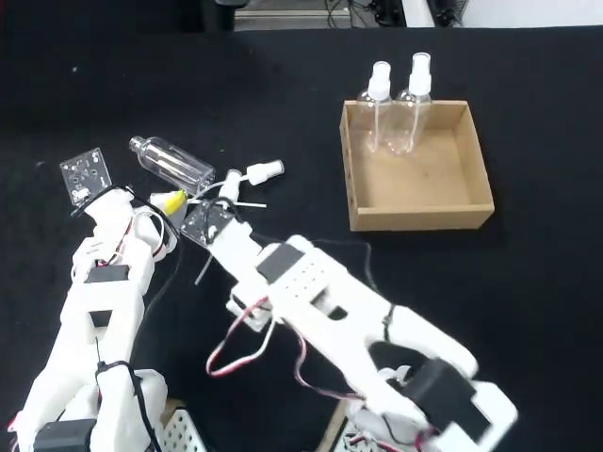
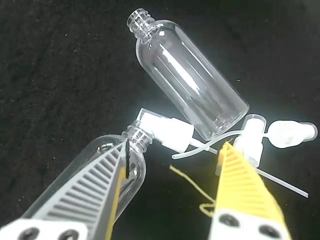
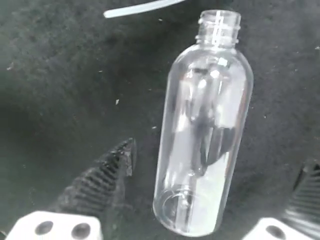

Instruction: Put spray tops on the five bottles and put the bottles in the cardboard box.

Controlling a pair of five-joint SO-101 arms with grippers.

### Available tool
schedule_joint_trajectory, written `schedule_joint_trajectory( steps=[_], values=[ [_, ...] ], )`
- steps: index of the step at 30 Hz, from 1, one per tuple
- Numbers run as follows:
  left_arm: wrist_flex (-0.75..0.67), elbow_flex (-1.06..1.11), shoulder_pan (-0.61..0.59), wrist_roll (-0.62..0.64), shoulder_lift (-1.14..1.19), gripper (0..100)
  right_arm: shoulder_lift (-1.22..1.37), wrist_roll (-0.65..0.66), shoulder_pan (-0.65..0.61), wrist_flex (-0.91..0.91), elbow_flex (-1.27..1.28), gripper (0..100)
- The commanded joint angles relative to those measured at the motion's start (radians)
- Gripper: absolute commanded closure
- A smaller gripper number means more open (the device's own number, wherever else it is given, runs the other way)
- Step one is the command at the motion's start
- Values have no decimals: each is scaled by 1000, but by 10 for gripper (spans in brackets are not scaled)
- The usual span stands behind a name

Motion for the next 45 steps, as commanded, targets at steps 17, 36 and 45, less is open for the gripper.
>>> schedule_joint_trajectory(
  steps=[17, 36, 45],
  values=[
    [-17, -13, -12, 6, -28, 715, -15, -5, 64, 44, -101, 988],
    [-17, -13, -12, 6, -28, 715, -746, -74, 186, -169, 315, 987],
    [-17, -12, -12, 6, -28, 715, -309, -164, 304, -89, 77, 987]
  ],
)
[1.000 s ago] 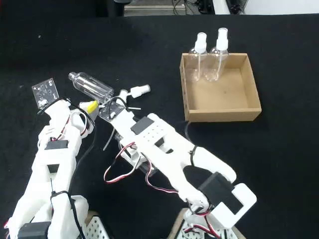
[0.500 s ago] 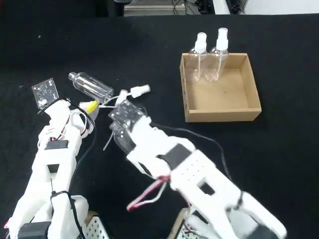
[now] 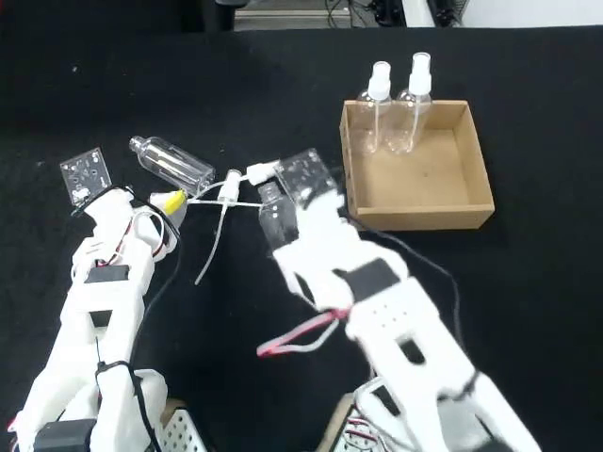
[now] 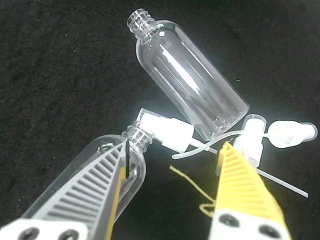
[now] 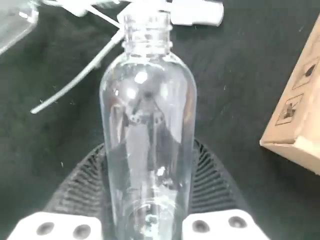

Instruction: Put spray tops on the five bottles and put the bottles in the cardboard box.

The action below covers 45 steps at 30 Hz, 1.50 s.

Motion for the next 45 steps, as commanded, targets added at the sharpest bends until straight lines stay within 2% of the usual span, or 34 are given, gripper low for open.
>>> schedule_joint_trajectory(
  steps=[1, 6, 12, 18, 21, 31, 33, 36, 37, 42, 45],
  values=[
    [-17, -12, -12, 6, -28, 715, 217, -37, 9, 48, -162, 987],
    [-17, -12, -12, 6, -28, 715, 490, -63, -3, 55, -278, 987],
    [-17, -12, -13, 8, -28, 715, 657, -60, -60, 55, -354, 975],
    [-17, -16, -41, 8, -28, 715, 710, -52, -117, 57, -371, 762],
    [-17, -16, -42, 8, -28, 715, 710, -21, -147, 68, -372, 715],
    [-17, -16, -42, 8, -28, 715, 719, 0, -147, 60, -371, 739],
    [-17, -16, -41, 8, -28, 715, 719, 41, -147, 58, -371, 818],
    [-17, -16, -39, 8, -28, 715, 710, 81, -143, 32, -363, 997],
    [-17, -16, -38, 8, -28, 715, 704, 80, -132, 40, -364, 972],
    [-17, -15, -36, 8, -28, 715, 507, 87, -58, 95, -328, 988],
    [-17, -15, -35, 8, -28, 715, 323, 87, -29, 37, -214, 988]
  ],
)
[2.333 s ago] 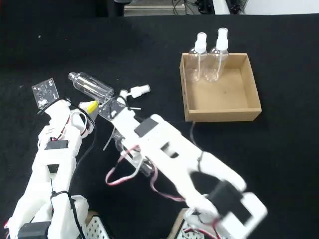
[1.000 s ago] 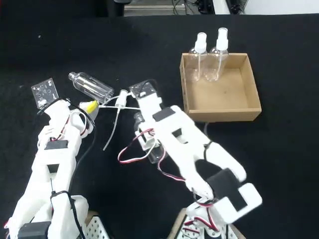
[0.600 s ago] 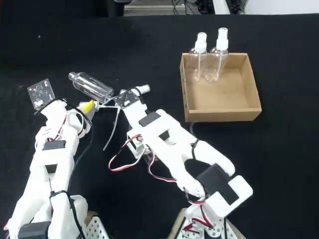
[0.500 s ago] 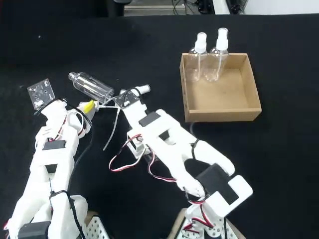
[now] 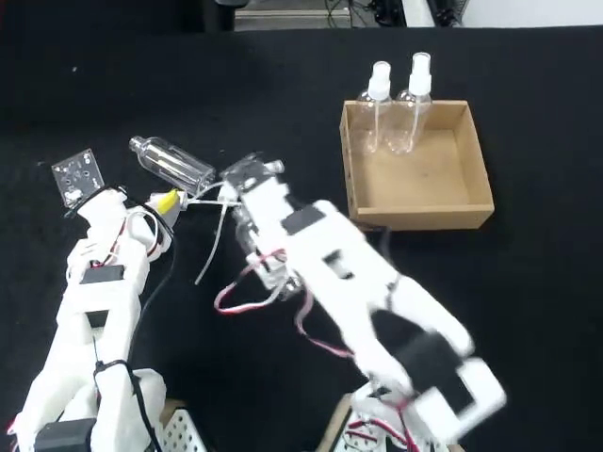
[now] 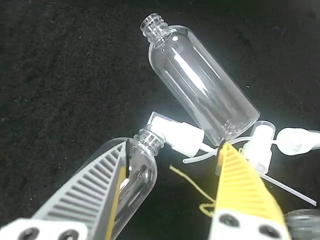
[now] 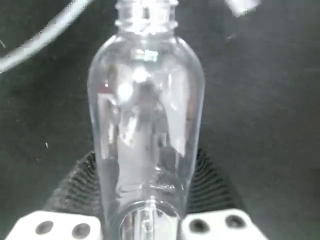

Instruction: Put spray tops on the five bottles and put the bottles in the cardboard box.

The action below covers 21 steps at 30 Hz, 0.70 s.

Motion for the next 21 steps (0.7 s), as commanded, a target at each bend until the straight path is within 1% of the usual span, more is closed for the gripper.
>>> schedule_joint_trajectory(
  steps=[1, 5, 8, 10, 14, 17, 21],
  values=[
    [-17, -15, -2, 8, -28, 715, -249, 3, 41, -64, 107, 988],
    [-14, -15, -2, 8, -28, 715, -412, -3, 41, -132, 219, 988],
    [63, -48, -2, 8, -28, 715, -479, -3, 41, -173, 269, 988],
    [178, -119, -7, 6, -28, 715, -515, -3, 41, -201, 302, 988],
    [459, -321, -31, -3, -17, 713, -590, -3, 38, -281, 387, 988],
    [661, -489, -81, -58, -17, 713, -674, -3, 38, -301, 440, 988],
    [806, -662, -166, -152, 9, 715, -766, -3, 40, -301, 483, 988]
  ],
)
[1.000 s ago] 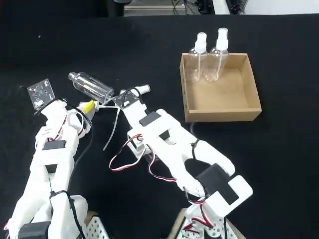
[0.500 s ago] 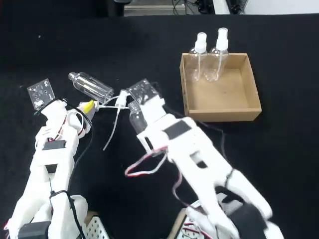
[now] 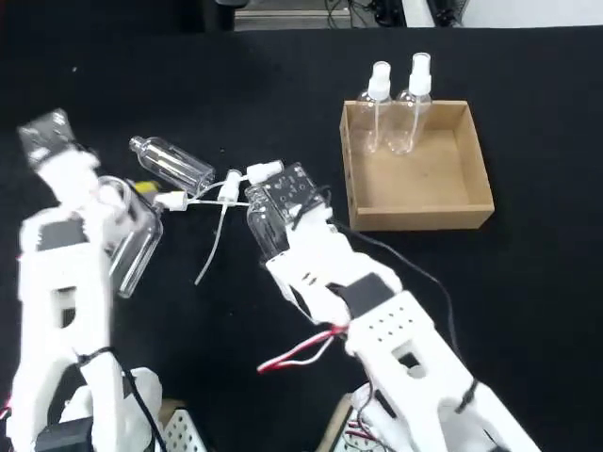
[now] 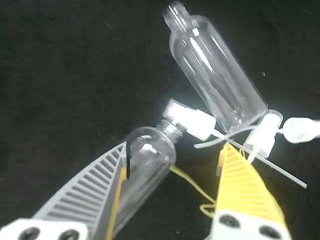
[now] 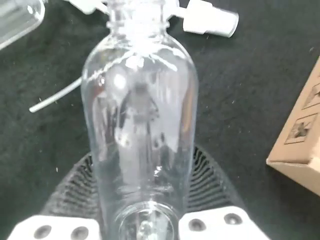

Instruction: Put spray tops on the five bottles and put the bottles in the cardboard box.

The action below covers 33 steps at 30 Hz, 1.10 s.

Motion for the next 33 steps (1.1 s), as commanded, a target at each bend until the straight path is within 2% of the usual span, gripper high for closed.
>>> schedule_joint_trajectory(
  steps=[1, 4, 7, 13, 17, 21, 27, 33],
  values=[
    [169, -249, -91, -106, 32, 715, -102, 0, 17, -32, 15, 988],
    [265, -369, -88, -226, 147, 715, -137, 0, 17, -34, 35, 988],
    [368, -490, -33, -330, 302, 715, -150, 0, 18, -35, 44, 988],
    [523, -710, 101, -347, 560, 715, -154, 5, 25, -34, 44, 988],
    [611, -783, 199, -350, 683, 715, -156, 2, 126, -38, 33, 988],
    [603, -796, 275, -347, 772, 715, -156, 0, 195, -44, 19, 988],
    [431, -797, 320, -342, 778, 716, -156, 0, 201, -46, 18, 988],
    [319, -797, 320, -133, 775, 716, -156, 0, 203, -64, 22, 988]
  ],
)
